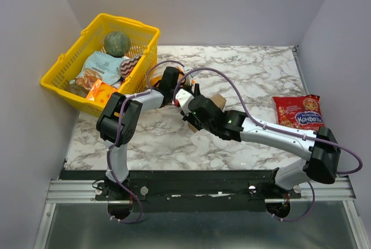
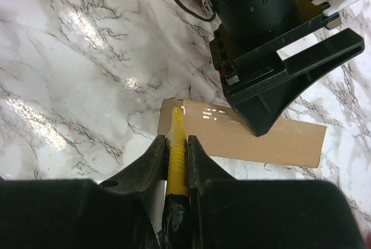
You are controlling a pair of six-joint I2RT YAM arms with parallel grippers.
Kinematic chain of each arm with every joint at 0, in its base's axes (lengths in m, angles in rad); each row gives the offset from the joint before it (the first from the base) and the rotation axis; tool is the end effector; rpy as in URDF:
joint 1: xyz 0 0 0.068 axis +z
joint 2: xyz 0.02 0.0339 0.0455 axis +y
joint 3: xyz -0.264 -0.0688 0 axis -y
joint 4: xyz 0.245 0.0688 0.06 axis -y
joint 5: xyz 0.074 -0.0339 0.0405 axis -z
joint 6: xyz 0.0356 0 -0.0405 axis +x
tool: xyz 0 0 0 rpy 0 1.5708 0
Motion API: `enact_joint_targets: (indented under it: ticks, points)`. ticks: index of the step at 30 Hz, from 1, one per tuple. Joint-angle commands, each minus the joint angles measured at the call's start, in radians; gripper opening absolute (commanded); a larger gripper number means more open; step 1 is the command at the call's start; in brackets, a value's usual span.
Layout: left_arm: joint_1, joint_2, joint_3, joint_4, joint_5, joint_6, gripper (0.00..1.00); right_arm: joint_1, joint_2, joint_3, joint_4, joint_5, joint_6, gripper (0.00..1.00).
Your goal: Unpack the express box
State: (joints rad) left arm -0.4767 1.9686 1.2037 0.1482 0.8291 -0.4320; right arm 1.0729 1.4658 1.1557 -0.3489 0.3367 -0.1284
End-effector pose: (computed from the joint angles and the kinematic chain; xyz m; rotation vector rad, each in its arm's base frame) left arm 0.3616 -0.2163 0.1738 0.5614 2.2361 -1.3989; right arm 0.1675 0.2835 0.2925 -1.0841 1.9044 0.1566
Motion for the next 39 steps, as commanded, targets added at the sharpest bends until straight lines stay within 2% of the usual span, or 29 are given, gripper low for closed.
enact_joint_targets:
  ticks: [1,13,33,39]
  points:
    - [-0.017,0.078,-0.038,-0.113,-0.114,0.056,0.67,-0.004,0.021,0.064,-0.035,0.031,0.033,0.0]
    - [-0.017,0.092,-0.029,-0.122,-0.122,0.056,0.67,-0.004,0.044,0.068,-0.067,-0.019,0.087,0.0]
    - [-0.017,0.107,-0.018,-0.13,-0.125,0.052,0.67,-0.005,0.056,0.099,-0.042,0.073,0.079,0.01]
    - [-0.017,0.111,-0.016,-0.131,-0.127,0.049,0.67,-0.007,0.068,0.088,-0.056,0.058,0.087,0.01]
